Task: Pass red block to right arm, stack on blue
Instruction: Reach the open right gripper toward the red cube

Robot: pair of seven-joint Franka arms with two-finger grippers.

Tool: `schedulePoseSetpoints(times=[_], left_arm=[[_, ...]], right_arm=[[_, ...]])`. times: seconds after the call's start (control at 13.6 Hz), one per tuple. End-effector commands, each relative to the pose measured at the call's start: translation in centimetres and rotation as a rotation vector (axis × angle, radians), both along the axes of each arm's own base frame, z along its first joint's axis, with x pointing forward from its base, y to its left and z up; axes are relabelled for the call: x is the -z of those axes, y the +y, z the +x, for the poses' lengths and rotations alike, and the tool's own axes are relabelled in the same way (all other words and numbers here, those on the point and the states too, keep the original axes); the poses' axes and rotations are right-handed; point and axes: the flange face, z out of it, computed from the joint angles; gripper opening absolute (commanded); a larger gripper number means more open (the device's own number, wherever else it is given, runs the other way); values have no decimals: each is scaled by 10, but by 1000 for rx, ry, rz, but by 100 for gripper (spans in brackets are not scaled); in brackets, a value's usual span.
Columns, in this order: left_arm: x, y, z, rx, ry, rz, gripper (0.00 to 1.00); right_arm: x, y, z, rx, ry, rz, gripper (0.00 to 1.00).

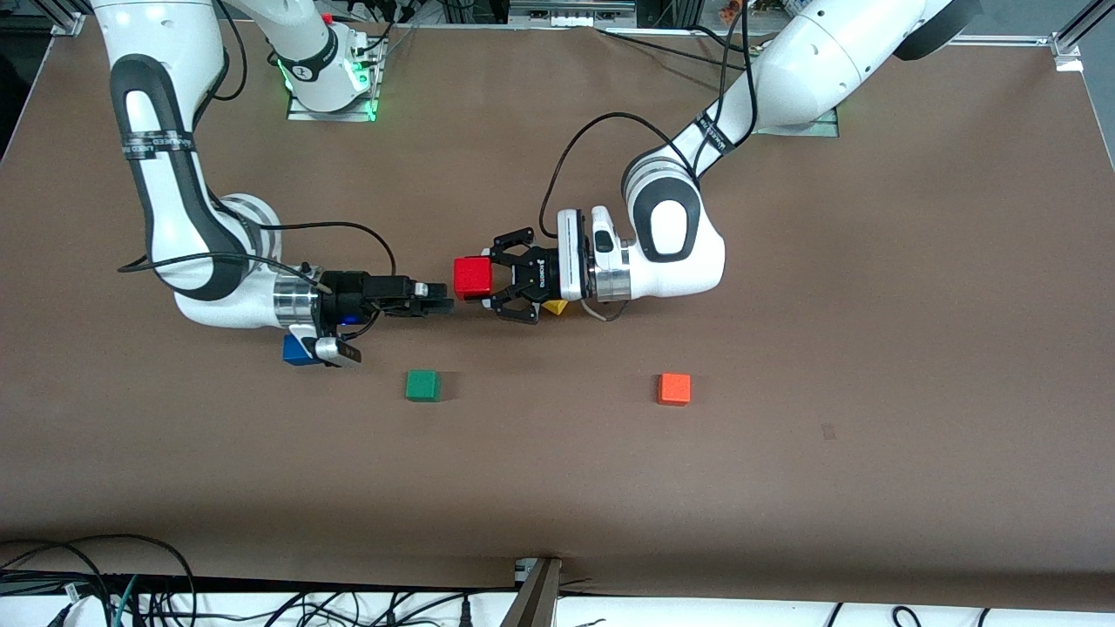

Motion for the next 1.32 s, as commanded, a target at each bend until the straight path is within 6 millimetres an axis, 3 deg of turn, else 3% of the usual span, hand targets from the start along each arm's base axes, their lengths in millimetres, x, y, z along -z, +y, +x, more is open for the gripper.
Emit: schedulePoseSetpoints(times=[0.0, 0.29, 0.66, 0.88, 1.1, 1.25], left_arm=[[-2, -2, 1, -3, -19, -21, 0], [-4, -3, 0, 7, -17, -36, 0], [-4, -3, 0, 7, -18, -36, 0], [-4, -3, 0, 7, -17, -36, 0], [-4, -3, 0, 7, -17, -36, 0], [-3, -2, 1, 6, -17, -35, 0]], right_arm=[[-4, 3, -5, 37, -15, 9, 100], [-3, 8, -9, 29, -10, 9, 99], [-3, 10, -30, 19, 17, 14, 98], [-2, 9, -35, 20, 25, 13, 93], [-2, 9, -35, 19, 27, 14, 79], [-2, 8, -34, 20, 27, 14, 61]])
